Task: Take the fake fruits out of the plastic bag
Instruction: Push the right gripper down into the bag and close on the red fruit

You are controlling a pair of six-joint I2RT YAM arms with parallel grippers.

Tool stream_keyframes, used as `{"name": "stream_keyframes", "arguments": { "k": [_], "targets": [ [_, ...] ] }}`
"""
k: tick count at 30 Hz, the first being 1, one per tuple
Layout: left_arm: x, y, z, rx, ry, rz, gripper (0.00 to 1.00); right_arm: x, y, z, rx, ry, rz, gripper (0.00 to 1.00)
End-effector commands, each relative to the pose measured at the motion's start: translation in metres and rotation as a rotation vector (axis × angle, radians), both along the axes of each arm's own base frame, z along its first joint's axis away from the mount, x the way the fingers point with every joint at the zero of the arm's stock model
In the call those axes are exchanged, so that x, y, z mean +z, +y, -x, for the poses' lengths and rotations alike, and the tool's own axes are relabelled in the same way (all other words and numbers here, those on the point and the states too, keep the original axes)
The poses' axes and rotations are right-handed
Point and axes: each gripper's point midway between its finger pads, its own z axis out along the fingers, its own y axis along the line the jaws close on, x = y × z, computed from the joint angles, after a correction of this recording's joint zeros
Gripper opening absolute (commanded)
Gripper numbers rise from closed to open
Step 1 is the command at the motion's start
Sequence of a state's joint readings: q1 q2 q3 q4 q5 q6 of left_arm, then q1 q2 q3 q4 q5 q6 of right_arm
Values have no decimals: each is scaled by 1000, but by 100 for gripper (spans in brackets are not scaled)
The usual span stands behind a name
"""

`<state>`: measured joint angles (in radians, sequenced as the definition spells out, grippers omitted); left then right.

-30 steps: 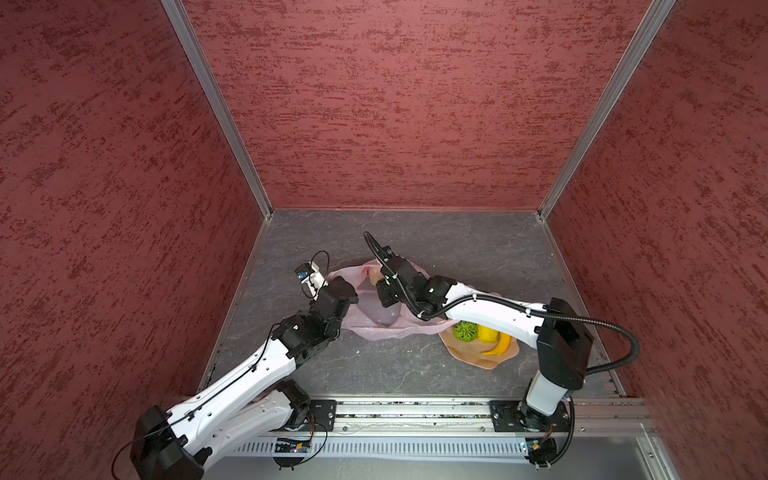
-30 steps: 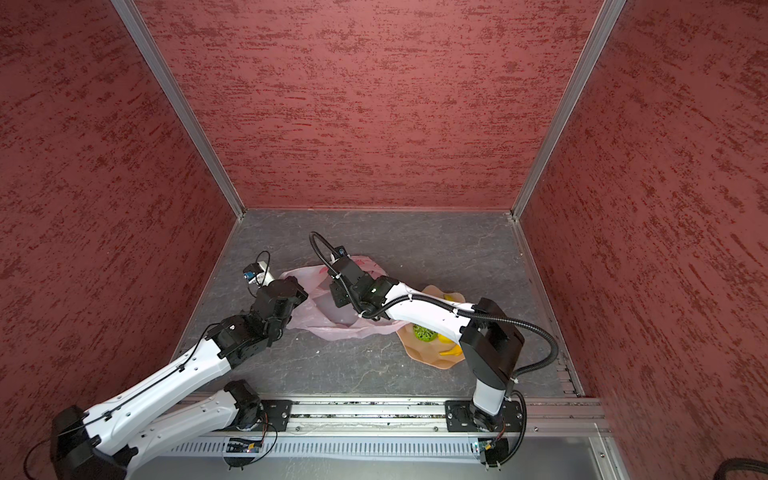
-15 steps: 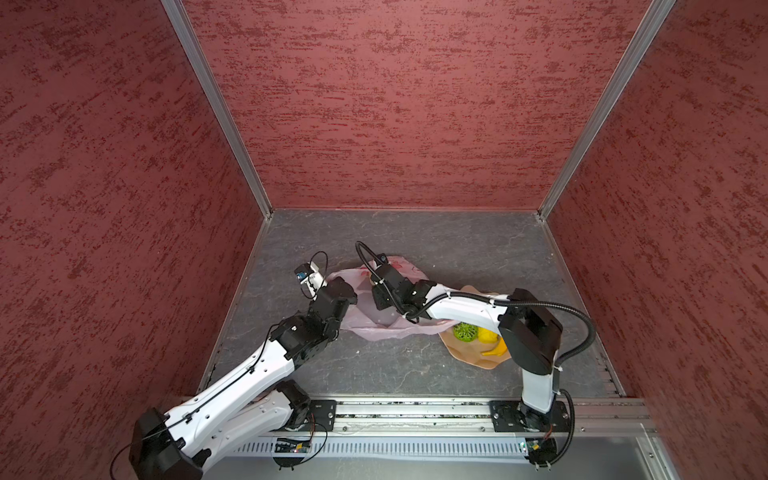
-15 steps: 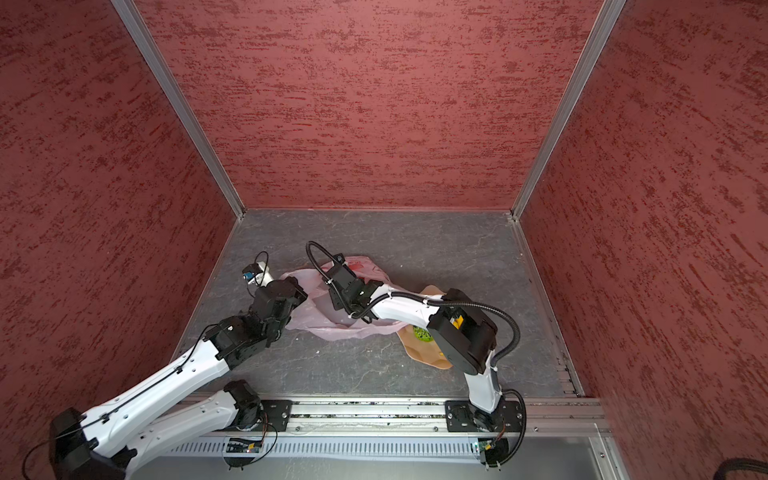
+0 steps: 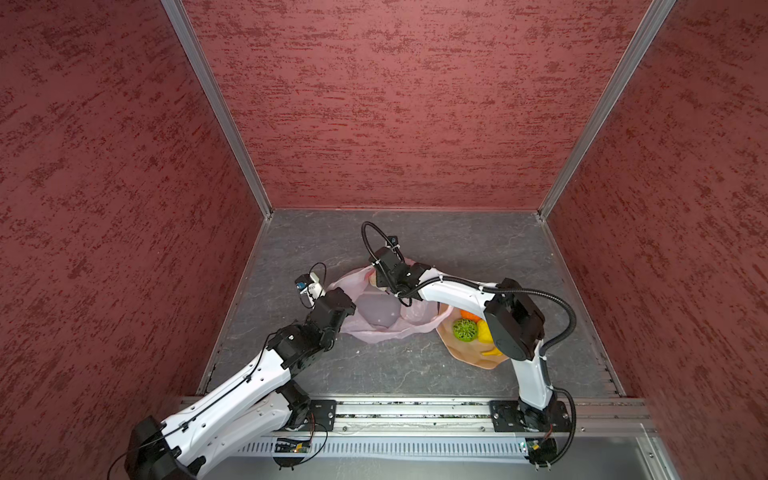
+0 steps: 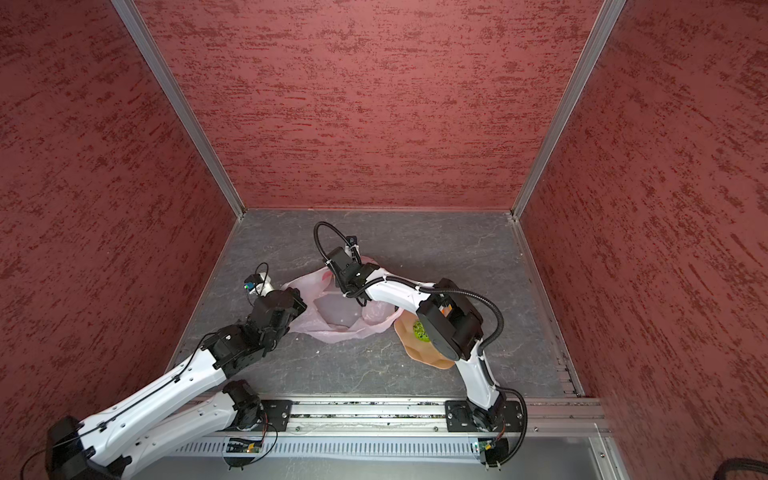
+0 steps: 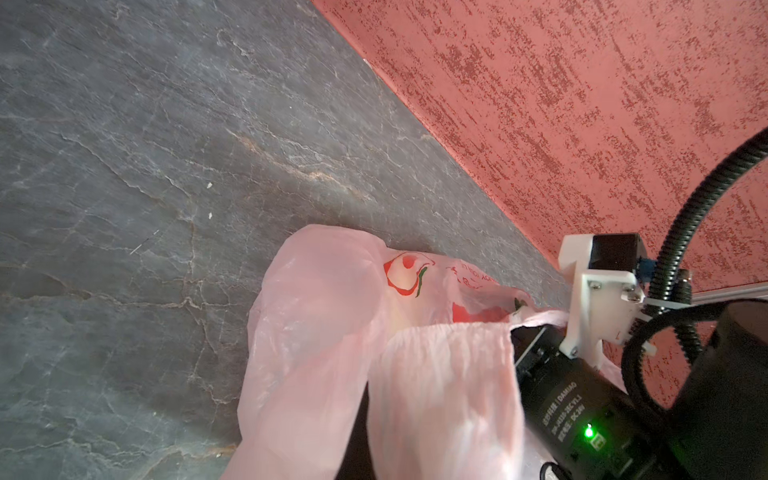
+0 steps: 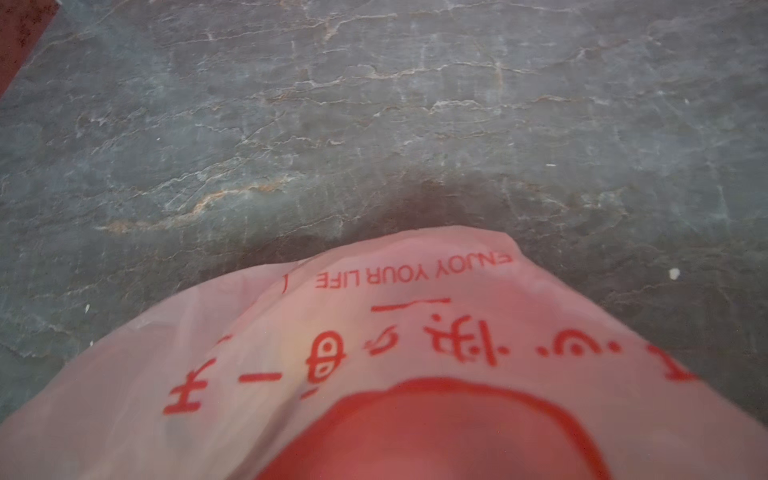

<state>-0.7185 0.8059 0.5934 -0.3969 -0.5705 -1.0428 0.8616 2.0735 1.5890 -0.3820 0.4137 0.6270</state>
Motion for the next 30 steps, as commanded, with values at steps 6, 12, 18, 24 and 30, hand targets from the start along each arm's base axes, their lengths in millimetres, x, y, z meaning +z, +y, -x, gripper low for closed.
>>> {"name": "stream_keyframes", "arguments": {
  "k": [6, 12, 18, 24, 30],
  "targets": [
    [-10, -5, 6, -28, 17, 41, 0, -12, -22, -12, -115, 59, 0, 55],
    [-17, -8, 9, -41, 29, 48, 0, -16, -20, -17, -117, 83, -9, 58],
    [-19, -8, 10, -47, 32, 50, 0, -18, -16, -19, -112, 91, -26, 59],
    [-20, -11, 9, -55, 32, 55, 0, -19, -13, -21, -103, 97, -27, 59],
    [-22, -12, 9, -60, 35, 54, 0, -26, -12, -22, -101, 116, -23, 60]
  ]
}}
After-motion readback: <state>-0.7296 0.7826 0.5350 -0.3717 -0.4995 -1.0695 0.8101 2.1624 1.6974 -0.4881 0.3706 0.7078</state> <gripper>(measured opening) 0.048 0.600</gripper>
